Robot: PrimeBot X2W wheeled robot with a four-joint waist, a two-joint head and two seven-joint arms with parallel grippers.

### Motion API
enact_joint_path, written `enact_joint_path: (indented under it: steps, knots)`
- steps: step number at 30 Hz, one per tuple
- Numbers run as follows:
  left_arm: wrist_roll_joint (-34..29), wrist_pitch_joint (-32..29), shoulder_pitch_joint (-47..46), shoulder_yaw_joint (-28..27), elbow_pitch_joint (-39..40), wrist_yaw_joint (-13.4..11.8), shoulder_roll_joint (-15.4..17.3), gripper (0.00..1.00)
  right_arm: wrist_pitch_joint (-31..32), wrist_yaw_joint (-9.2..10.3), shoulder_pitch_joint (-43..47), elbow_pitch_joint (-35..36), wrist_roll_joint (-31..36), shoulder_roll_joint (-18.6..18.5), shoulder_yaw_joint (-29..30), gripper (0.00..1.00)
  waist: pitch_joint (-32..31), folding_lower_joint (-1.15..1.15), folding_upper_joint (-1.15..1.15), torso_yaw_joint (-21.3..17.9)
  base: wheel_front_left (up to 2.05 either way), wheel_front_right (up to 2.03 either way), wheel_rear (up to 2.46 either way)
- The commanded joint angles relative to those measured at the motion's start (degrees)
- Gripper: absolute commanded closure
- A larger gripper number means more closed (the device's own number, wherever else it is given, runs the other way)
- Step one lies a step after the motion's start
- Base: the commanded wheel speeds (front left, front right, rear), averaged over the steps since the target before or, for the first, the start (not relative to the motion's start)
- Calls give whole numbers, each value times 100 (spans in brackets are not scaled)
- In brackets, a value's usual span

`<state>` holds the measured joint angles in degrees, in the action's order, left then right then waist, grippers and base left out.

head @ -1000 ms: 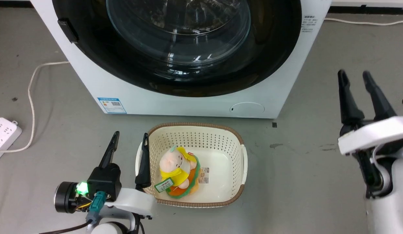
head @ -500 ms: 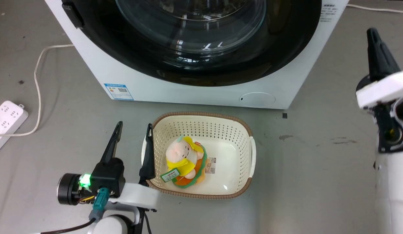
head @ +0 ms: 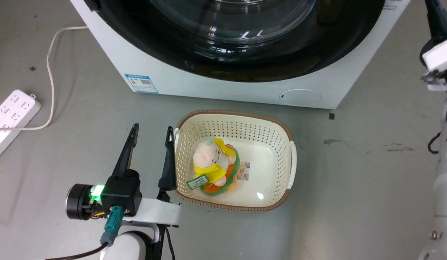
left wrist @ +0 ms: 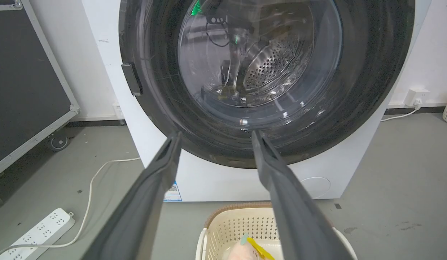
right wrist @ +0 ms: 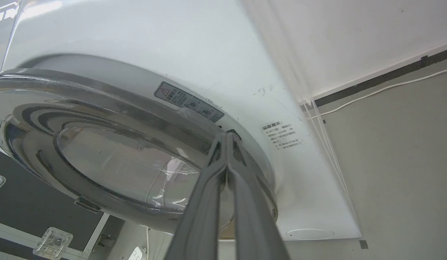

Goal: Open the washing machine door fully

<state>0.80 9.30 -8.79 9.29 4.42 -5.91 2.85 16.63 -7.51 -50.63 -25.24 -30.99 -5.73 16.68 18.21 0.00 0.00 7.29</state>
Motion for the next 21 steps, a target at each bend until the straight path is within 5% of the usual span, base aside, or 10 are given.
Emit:
enact_joint_path:
  steps: [1, 21]
  knots:
    - [52, 75, -135, 52, 65, -38, 10, 0, 114, 1, -333, -204, -111, -68, 113, 100, 76, 0, 0, 48, 0, 0, 0]
    - [49, 303, -422, 311, 193, -190, 5, 0, 1707, 1, -2090, -1730, -546, -221, 976, 100, 550, 0, 0, 328, 0, 0, 0]
